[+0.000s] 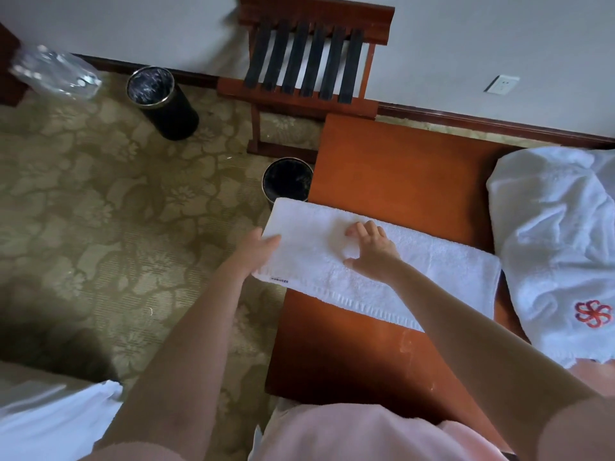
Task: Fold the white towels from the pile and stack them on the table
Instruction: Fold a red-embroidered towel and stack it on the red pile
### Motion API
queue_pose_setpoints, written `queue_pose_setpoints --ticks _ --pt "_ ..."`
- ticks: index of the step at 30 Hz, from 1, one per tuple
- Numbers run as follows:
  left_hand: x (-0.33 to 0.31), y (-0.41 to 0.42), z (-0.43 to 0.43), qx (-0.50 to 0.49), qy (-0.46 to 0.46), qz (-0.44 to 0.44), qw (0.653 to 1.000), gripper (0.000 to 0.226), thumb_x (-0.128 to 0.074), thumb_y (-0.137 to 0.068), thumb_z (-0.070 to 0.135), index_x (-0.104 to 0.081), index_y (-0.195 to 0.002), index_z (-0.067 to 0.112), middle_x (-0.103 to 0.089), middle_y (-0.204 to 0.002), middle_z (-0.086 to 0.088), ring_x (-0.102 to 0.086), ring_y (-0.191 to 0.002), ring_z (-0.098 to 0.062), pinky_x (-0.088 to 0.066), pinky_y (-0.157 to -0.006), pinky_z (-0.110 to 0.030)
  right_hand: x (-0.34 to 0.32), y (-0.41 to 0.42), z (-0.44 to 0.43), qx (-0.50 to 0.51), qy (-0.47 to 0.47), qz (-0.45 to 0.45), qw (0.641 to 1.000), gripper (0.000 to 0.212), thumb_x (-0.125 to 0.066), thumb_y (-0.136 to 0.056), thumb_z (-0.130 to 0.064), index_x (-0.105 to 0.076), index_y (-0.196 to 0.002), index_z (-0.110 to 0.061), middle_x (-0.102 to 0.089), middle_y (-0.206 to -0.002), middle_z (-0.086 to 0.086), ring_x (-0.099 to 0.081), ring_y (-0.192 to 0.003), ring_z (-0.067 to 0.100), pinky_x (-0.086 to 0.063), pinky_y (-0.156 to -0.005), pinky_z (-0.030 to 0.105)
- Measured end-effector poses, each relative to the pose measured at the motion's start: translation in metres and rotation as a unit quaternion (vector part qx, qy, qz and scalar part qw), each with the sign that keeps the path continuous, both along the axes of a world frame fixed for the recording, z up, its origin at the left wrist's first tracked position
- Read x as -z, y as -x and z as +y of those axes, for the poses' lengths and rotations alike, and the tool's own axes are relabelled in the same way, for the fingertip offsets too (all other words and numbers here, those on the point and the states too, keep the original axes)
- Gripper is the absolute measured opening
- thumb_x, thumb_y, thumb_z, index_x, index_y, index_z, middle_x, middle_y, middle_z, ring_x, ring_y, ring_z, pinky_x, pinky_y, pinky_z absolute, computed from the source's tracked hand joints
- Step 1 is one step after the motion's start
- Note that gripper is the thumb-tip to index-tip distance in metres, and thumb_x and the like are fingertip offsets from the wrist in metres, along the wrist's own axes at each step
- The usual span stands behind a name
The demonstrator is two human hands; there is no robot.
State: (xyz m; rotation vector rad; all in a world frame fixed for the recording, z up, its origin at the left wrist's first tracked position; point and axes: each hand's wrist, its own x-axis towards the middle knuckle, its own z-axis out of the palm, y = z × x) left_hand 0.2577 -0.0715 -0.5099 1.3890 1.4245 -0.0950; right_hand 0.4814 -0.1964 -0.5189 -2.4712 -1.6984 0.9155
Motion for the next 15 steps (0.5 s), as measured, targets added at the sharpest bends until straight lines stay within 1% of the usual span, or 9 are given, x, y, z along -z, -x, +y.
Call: queue_pose_setpoints --ticks 2,3,6,8,9,11,12,14,15 --pt "-0.008 -0.004 -0.010 -0.005 -0.034 0.020 0.999 0.058 -0.048 -0.095 0.042 -0.040 -0.140 0.006 -0.050 -0.136 -0.014 -0.052 -0.121 -0.032 -0.045 -0.099 -0.052 -0.002 0.003 -0.006 0.004 -0.006 -0.022 1.000 0.052 -0.060 -0.084 -0.039 -0.037 -0.129 -0.029 -0.037 -0.125 -0.003 -0.039 -0.114 0.018 -0.042 -0.085 0.030" --pt "-0.011 -0.005 -0.014 -0.014 -0.042 0.020 0.999 0.056 -0.048 -0.095 0.041 -0.041 -0.139 0.006 -0.051 -0.134 -0.014 -0.053 -0.119 -0.032 -0.045 -0.099 -0.052 -0.003 0.006 -0.010 0.006 -0.015 -0.046 0.999 0.051 -0.057 -0.086 -0.041 -0.037 -0.131 -0.028 -0.037 -0.126 -0.002 -0.039 -0.115 0.018 -0.040 -0.089 0.032" --pt "-0.013 -0.004 -0.025 -0.043 -0.044 0.017 0.998 0.047 -0.046 -0.096 0.038 -0.051 -0.129 0.005 -0.061 -0.111 -0.008 -0.061 -0.099 -0.025 -0.052 -0.086 -0.042 -0.001 0.027 -0.030 0.004 -0.103 -0.119 0.988 0.053 -0.048 -0.093 -0.041 -0.035 -0.140 -0.020 -0.039 -0.140 0.006 -0.037 -0.128 0.024 -0.034 -0.105 0.042" --pt "-0.014 -0.002 -0.031 -0.046 -0.058 0.026 0.997 0.045 -0.042 -0.097 0.038 -0.052 -0.125 0.004 -0.060 -0.100 -0.005 -0.059 -0.087 -0.020 -0.048 -0.070 -0.032 0.000 0.051 -0.036 0.015 -0.179 -0.067 0.982 0.056 -0.044 -0.097 -0.039 -0.032 -0.147 -0.018 -0.030 -0.153 0.008 -0.026 -0.142 0.026 -0.020 -0.115 0.047" --pt "-0.013 0.000 -0.034 -0.047 -0.067 0.035 0.996 0.048 -0.040 -0.097 0.039 -0.050 -0.128 0.004 -0.059 -0.107 -0.008 -0.059 -0.093 -0.022 -0.045 -0.071 -0.033 0.001 0.064 -0.036 0.014 -0.188 -0.032 0.982 0.057 -0.042 -0.099 -0.039 -0.027 -0.150 -0.019 -0.022 -0.158 0.006 -0.018 -0.146 0.024 -0.012 -0.117 0.046" --pt "-0.010 0.007 -0.043 -0.041 -0.090 0.074 0.992 0.053 -0.038 -0.098 0.041 -0.043 -0.136 0.005 -0.053 -0.128 -0.013 -0.054 -0.111 -0.029 -0.044 -0.081 -0.036 0.006 0.082 -0.033 0.001 -0.149 0.011 0.989 0.059 -0.034 -0.101 -0.043 -0.014 -0.153 -0.025 -0.006 -0.161 0.002 -0.002 -0.149 0.021 0.000 -0.118 0.044" --pt "-0.007 0.013 -0.049 -0.038 -0.113 0.092 0.989 0.050 -0.037 -0.099 0.040 -0.044 -0.134 0.005 -0.053 -0.128 -0.015 -0.054 -0.110 -0.030 -0.044 -0.082 -0.037 0.011 0.084 -0.034 -0.004 -0.122 0.017 0.992 0.059 -0.029 -0.101 -0.046 -0.011 -0.153 -0.027 -0.001 -0.162 0.001 0.002 -0.149 0.020 0.004 -0.118 0.043" --pt "-0.002 0.026 -0.061 -0.027 -0.163 0.101 0.981 0.033 -0.037 -0.100 0.035 -0.049 -0.110 0.006 -0.057 -0.105 -0.015 -0.057 -0.086 -0.025 -0.042 -0.065 -0.032 0.022 0.074 -0.043 -0.005 -0.087 -0.013 0.996 0.058 -0.020 -0.101 -0.052 -0.008 -0.153 -0.031 0.003 -0.161 -0.001 0.007 -0.148 0.018 0.010 -0.117 0.042" --pt "-0.001 0.029 -0.064 -0.021 -0.178 0.102 0.979 0.026 -0.036 -0.100 0.033 -0.046 -0.098 0.009 -0.054 -0.092 -0.011 -0.052 -0.073 -0.019 -0.038 -0.057 -0.029 0.027 0.063 -0.050 0.000 -0.082 -0.041 0.996 0.059 -0.014 -0.099 -0.055 -0.006 -0.153 -0.033 0.005 -0.161 -0.003 0.009 -0.148 0.017 0.011 -0.117 0.042"
